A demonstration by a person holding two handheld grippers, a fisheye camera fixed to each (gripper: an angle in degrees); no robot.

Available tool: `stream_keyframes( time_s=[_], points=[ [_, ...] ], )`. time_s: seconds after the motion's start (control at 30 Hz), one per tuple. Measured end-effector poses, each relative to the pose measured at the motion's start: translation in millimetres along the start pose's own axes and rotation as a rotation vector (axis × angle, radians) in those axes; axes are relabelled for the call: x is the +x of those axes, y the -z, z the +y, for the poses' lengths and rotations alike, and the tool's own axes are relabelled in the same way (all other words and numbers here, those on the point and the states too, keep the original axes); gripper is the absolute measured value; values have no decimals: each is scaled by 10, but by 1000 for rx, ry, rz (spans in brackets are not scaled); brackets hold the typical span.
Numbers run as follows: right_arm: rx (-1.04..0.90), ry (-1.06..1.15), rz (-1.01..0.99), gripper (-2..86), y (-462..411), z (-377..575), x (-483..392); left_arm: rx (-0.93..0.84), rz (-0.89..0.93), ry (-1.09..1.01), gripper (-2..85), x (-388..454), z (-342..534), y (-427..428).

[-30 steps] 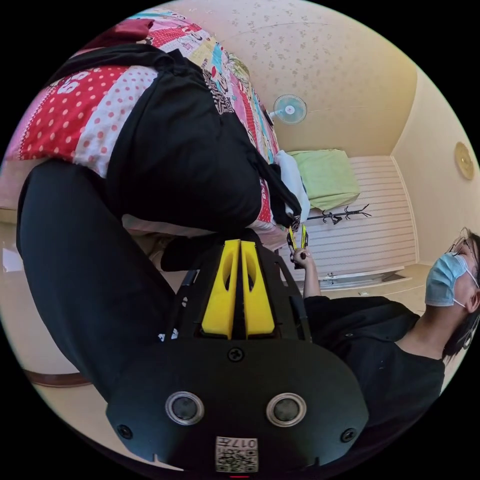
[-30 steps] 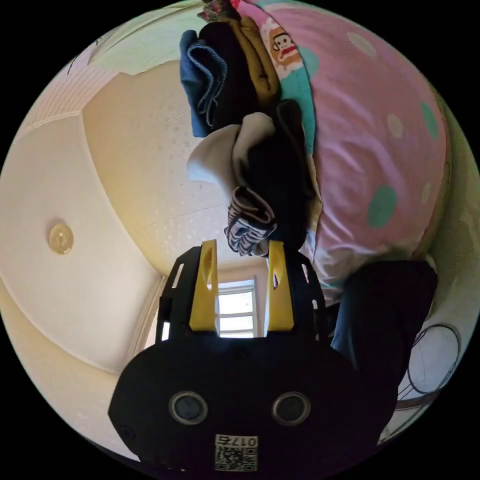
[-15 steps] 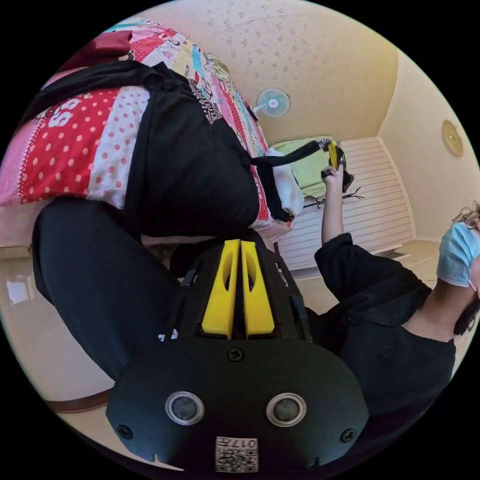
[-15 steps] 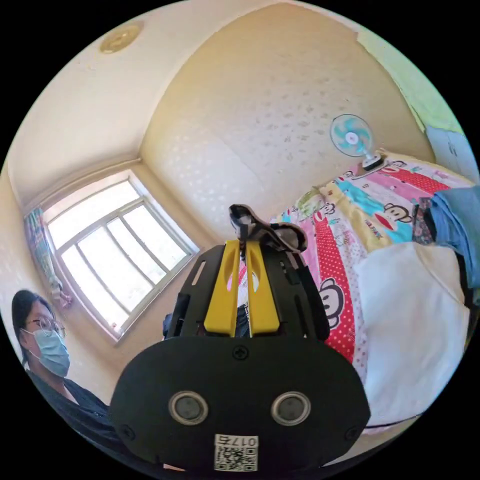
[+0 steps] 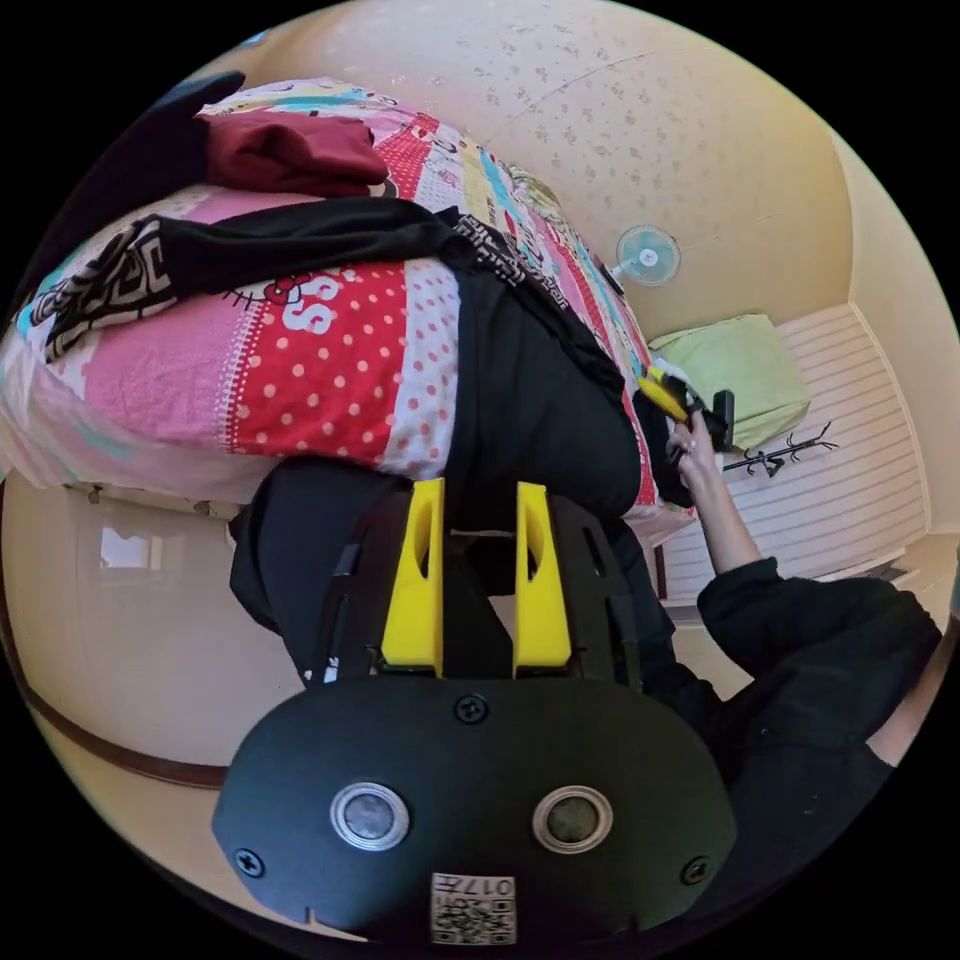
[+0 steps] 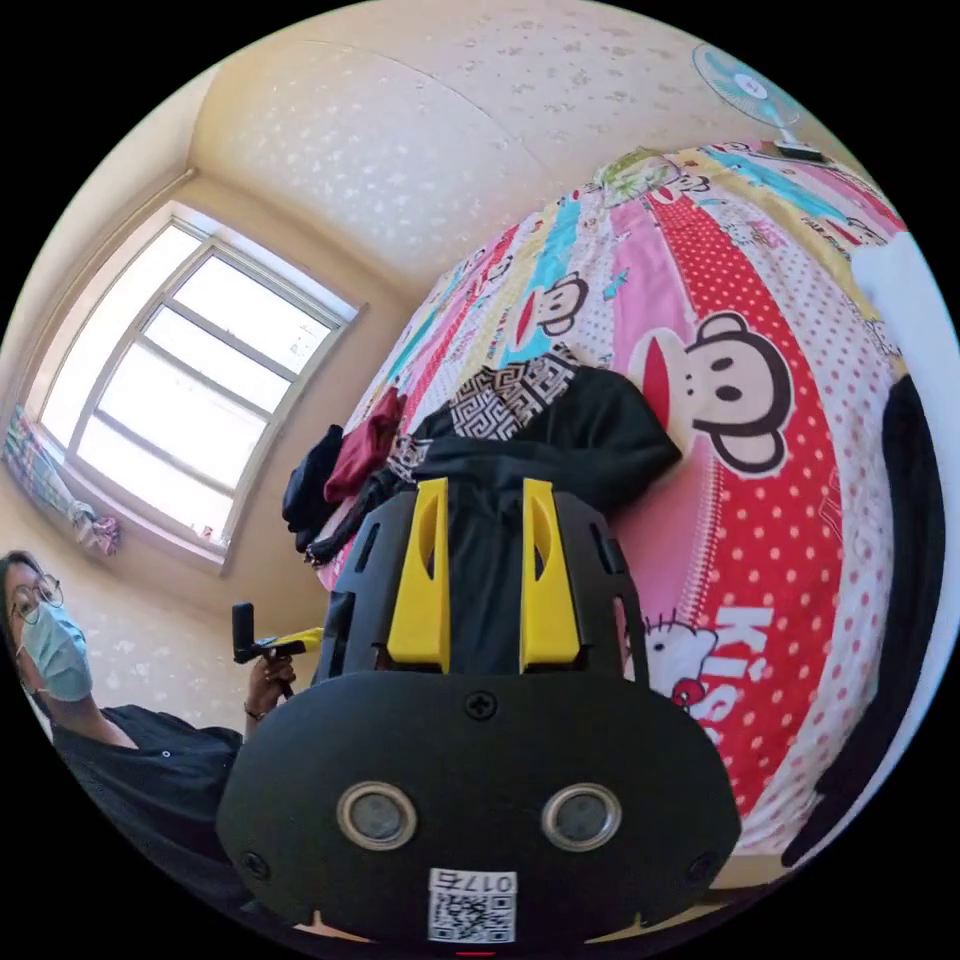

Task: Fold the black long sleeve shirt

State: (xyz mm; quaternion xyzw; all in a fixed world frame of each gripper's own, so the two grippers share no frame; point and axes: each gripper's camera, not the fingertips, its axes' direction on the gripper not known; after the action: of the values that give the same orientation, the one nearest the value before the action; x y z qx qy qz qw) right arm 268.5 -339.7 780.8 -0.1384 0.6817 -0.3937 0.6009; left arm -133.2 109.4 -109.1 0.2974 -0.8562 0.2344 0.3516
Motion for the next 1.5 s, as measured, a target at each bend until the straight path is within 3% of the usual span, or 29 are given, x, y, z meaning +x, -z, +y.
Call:
stream_keyframes(
  time_s=[0.13,0.23,0.27,0.37,0.5,0.57,0.63,0.7,0.77,0.93,1.0,1.17,1.3,1.4,1.5],
  points=[
    [-194,46,234,107,-264,857,97,-58,-74,24,103,-28,-308,-535],
    [-206,179,344,52,-351,1135,-67,-108,-127,46,75,-33,-452,-708],
    [-250,187,330,37,-377,1116,-99,-141,-146,16,33,-34,-471,-750],
    [-238,164,347,24,-264,1094,-215,-227,-34,-43,0,-24,-367,-815],
    [-255,81,478,22,-249,1321,-216,-222,-186,-74,2,110,-40,-776],
    [-344,106,598,26,-558,1578,-42,-220,-137,-9,11,41,54,-847],
    [-273,83,570,33,-543,1652,-9,-209,-104,37,26,38,94,-867],
    [-257,80,566,47,-484,1632,-44,-216,-238,-11,62,249,29,-821],
    [-77,106,593,69,-323,1635,-192,-195,-335,-95,87,535,-109,-778],
    [126,246,509,84,-369,1453,-328,-225,-235,-433,103,1462,-793,-1164],
    [149,274,527,83,-515,1351,-269,-293,-202,-579,103,1896,-1161,-1602],
    [117,275,417,47,-968,1318,180,-361,-196,-716,100,2554,-1775,-2543],
    [305,334,380,34,-745,1641,222,-405,-123,-730,99,2945,-2145,-3325],
    [392,335,453,30,-689,1804,214,-491,-165,-739,100,3094,-2217,-3940],
    [304,304,599,28,-830,1731,222,-586,-259,-740,93,3076,-2133,-4465]
  ],
)
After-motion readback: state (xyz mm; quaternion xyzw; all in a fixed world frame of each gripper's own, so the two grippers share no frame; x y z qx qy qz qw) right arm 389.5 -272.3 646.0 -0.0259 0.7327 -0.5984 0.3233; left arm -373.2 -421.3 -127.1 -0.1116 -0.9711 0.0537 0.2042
